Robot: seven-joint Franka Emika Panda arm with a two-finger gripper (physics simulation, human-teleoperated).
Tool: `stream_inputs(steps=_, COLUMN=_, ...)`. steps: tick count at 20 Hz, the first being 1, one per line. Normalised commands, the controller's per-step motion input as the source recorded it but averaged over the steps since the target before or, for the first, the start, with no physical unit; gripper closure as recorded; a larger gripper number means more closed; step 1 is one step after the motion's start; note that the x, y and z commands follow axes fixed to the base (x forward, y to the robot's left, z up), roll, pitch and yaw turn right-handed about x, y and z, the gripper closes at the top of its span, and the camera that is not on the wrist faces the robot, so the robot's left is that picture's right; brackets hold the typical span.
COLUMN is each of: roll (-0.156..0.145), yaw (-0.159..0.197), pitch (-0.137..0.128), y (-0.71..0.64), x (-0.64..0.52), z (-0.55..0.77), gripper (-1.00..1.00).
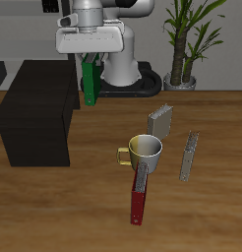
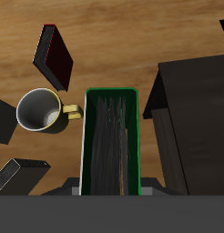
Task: Place the green book in the top region of the shelf
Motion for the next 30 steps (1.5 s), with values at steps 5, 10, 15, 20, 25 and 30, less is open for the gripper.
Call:
stream_inputs(steps=5, roll=-0.136, yaw=0.095, pitch=-0.105, y=0.04, x=-0.43, z=0.01, gripper=1.00)
stream_inputs(steps=10, roll=0.006, yaw=-0.036, pitch=0.012, y=0.10, x=-0.27, z=-0.10, gripper=1.00)
stream_inputs(steps=15, roll=0.014, yaw=0.071, pitch=-0.026, y=0.17, x=-0.44, z=-0.10, gripper=1.00)
stream_inputs(steps=20, roll=-0.074, yaw=0.119, pitch=-0.062, y=-0.02, x=-0.34, z=0.00, gripper=1.00)
stream_inputs(steps=25, roll=-0.090, yaw=0.099, pitch=-0.010, y=0.01, x=-0.14, z=0.08, gripper=1.00)
stream_inputs(steps=30, roll=-0.052, yaw=0.107, pitch=-0.015, y=0.02, x=-0.12, z=-0.01, gripper=1.00)
